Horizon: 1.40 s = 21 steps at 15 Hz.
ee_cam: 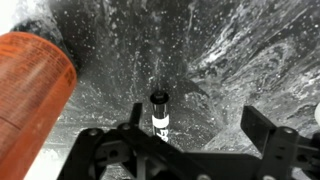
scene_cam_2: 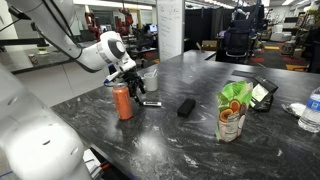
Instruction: Put the marker in the cup
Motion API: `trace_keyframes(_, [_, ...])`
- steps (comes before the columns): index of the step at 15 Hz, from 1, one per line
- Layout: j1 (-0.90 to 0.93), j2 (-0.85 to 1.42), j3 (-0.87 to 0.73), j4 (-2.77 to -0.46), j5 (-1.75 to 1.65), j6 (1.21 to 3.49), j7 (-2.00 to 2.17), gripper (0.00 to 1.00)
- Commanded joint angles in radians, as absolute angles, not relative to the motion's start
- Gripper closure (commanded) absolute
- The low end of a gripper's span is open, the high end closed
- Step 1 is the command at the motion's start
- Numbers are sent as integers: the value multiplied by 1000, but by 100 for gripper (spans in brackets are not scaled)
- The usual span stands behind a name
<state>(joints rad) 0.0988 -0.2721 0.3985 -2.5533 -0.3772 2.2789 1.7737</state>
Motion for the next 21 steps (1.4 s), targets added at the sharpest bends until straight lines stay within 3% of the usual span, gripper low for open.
trace_keyframes(1, [104, -214, 404, -2527, -457, 2294, 1866, 0])
trace_keyframes(16, [124, -220, 362, -2571, -530, 2291, 1986, 0])
trace_keyframes(17, [125, -219, 357, -2574, -524, 2294, 1979, 25])
trace_keyframes(18, [125, -218, 354, -2576, -522, 2292, 1979, 28])
trace_keyframes(21, [125, -213, 345, -2581, -518, 2294, 1976, 49])
